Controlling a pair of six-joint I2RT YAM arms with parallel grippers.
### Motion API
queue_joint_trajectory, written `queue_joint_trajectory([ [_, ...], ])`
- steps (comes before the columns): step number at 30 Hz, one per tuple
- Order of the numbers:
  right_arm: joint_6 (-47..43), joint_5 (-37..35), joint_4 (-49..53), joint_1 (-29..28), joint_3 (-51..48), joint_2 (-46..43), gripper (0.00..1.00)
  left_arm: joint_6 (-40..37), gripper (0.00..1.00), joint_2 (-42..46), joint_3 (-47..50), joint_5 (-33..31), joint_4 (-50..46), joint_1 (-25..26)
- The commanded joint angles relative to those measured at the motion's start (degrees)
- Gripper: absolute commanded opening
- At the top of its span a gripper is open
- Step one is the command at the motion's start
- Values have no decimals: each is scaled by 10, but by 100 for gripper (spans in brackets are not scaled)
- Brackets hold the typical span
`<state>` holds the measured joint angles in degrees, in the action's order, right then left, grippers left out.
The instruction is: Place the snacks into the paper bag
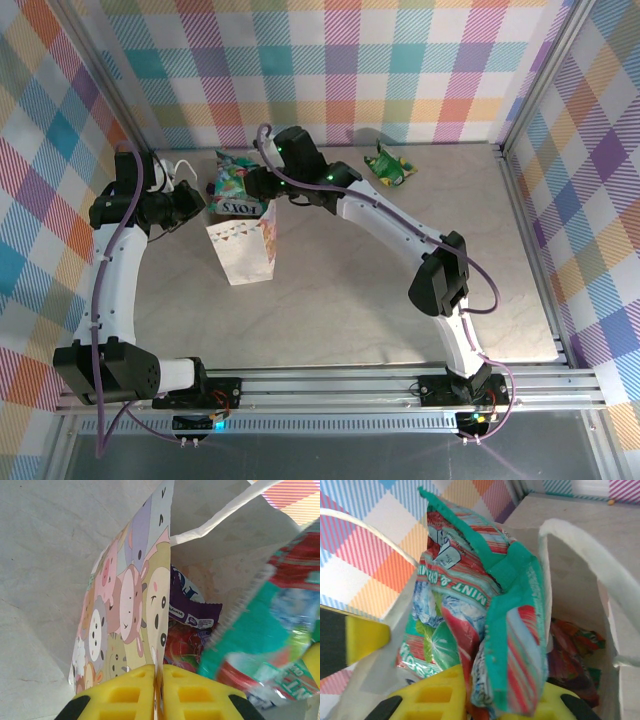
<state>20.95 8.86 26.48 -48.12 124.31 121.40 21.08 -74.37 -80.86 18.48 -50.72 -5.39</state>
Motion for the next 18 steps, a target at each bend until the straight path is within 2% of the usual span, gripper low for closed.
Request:
queue_joint_trajectory([
  [1, -47, -50, 11, -14, 22, -19, 19, -10, 12, 13, -9, 13, -15, 0],
  [5, -80, -90, 32, -24, 35, -17, 19, -10, 12, 13, -8, 11, -14, 0],
  [9, -94, -100, 40, -29, 38, -16, 21, -9, 12, 12, -5, 13, -11, 1],
  [18, -113, -116, 94, -42, 85, 1, 36, -7, 11, 13, -3, 16, -8, 1],
])
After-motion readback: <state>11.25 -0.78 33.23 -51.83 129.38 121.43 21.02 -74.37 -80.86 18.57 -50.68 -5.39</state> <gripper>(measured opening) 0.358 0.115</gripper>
